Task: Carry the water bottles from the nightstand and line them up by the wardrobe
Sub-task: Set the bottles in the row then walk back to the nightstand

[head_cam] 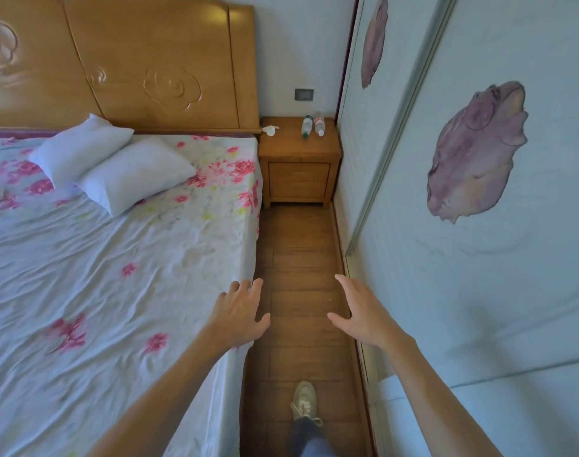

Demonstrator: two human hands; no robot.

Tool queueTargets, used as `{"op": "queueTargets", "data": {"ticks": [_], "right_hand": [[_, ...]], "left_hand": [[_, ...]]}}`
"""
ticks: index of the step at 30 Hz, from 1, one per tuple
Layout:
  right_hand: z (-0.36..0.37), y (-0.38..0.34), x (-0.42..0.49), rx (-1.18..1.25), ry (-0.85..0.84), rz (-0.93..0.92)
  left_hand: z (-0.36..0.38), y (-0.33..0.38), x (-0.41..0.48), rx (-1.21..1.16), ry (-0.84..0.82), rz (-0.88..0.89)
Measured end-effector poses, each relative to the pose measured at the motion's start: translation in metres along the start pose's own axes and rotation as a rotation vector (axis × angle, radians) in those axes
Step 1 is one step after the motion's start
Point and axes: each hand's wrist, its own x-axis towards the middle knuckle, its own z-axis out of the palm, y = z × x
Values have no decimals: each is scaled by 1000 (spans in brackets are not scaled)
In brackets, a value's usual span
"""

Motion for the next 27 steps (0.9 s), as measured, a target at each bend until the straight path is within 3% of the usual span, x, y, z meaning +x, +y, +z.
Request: {"op": "queueTargets", "data": {"ticks": [27], "right_hand": [[-98,75,255,16,-38,-14]], "left_hand": [[-61,-14,296,-6,17,4]]}}
